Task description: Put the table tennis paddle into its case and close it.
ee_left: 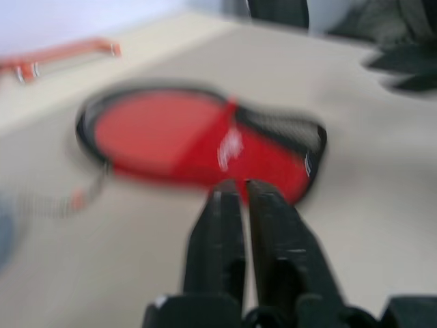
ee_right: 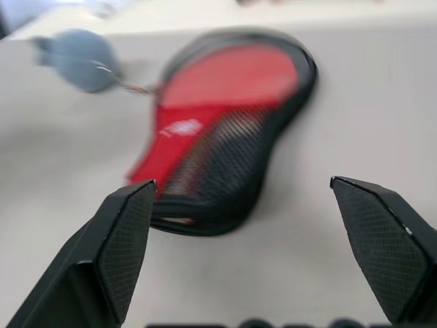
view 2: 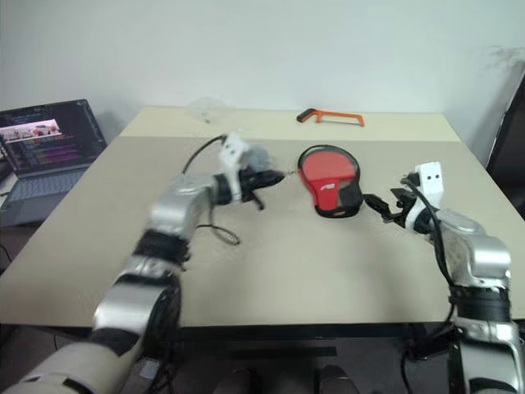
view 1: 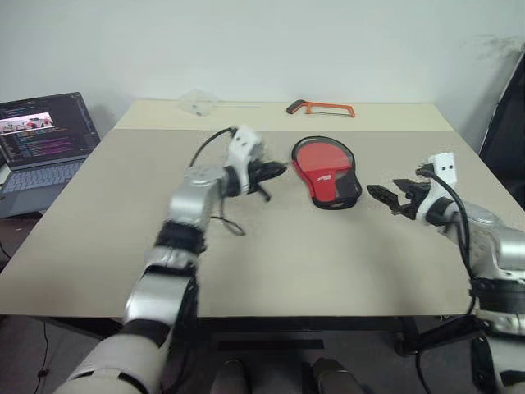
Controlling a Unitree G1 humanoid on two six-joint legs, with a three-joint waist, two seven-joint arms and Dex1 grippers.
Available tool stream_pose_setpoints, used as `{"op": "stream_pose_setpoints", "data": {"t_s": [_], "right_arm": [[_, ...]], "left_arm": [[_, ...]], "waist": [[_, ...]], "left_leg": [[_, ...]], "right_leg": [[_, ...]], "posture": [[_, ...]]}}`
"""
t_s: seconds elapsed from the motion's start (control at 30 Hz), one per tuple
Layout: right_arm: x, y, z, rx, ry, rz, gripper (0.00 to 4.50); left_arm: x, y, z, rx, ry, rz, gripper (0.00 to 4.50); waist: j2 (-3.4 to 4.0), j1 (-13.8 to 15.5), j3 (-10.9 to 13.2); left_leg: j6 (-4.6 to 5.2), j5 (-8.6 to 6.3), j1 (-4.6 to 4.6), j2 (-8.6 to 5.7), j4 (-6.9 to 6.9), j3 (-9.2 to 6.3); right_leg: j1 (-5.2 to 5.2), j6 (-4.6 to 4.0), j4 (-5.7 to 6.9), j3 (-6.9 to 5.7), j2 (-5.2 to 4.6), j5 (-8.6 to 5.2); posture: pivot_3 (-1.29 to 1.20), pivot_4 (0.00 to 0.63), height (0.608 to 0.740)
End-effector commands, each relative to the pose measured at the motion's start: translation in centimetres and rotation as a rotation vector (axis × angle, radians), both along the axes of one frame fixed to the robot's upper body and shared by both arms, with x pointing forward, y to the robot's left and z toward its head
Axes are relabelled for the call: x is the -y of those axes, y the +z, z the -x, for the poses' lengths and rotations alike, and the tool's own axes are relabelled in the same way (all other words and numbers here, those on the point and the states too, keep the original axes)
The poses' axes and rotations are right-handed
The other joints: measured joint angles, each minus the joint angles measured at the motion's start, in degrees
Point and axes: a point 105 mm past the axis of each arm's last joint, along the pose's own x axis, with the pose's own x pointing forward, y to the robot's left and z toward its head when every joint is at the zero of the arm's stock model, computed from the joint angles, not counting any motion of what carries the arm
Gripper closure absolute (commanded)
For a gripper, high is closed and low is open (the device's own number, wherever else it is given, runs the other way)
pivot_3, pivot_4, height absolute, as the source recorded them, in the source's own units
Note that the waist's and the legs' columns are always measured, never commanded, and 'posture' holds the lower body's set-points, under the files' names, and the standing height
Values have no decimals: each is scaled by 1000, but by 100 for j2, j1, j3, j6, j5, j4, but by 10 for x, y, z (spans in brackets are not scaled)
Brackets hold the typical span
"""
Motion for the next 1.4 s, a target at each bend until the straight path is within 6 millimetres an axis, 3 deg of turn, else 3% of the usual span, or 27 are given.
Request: {"op": "stream_pose_setpoints", "data": {"t_s": [0.03, 0.3, 0.53, 0.77, 1.17, 1.3, 1.4], "right_arm": [[3, 8, -20, 13, -53, -57, 0], [-6, -3, -38, -84, -63, -266, 0], [-24, -29, -43, -187, -62, -286, 0], [-52, -33, -46, -216, -2, -327, 0], [-53, -38, -47, -233, -33, -342, 0], [-55, -41, -48, -245, -51, -352, 870], [-58, -41, -49, -246, -50, -357, 1984]], "left_arm": [[-11, 10, 23, 19, 4, -17, 2848], [-56, -26, 55, -63, 165, -101, 16], [-58, -22, 87, -30, 86, -122, 16], [-58, -22, 89, -35, 86, -121, 16], [-39, -18, 108, -55, -48, -57, 16], [-40, -18, 107, -63, -41, -53, 0], [-42, -20, 105, -67, -38, -71, 0]], "waist": [[0, -5, 0], [0, 74, 0], [0, 41, 0], [-1, -60, 0], [-1, -85, 0], [-1, -93, 0], [-1, -96, 0]], "left_leg": [[0, 0, -1, 0, 1, 1], [1, 0, 0, 1, 5, -2], [1, -1, 0, 4, 3, 2], [1, -1, 14, 6, 4, 3], [1, -1, 16, 6, 2, 3], [1, -1, 24, 6, 1, 3], [1, -1, 24, 6, 0, 3]], "right_leg": [[0, 0, -1, 0, 0, 0], [4, 1, -3, -6, -2, 0], [2, 0, -4, -3, -1, -1], [13, 8, -5, -2, 1, -7], [15, 21, -6, -1, 1, -16], [22, 20, -6, -1, 1, -18], [22, 20, -7, -1, 1, -18]], "posture": [[0, 150, 740], [0, 150, 740], [0, 150, 740], [0, 150, 740], [0, 150, 740], [0, 150, 740], [0, 150, 740]]}}
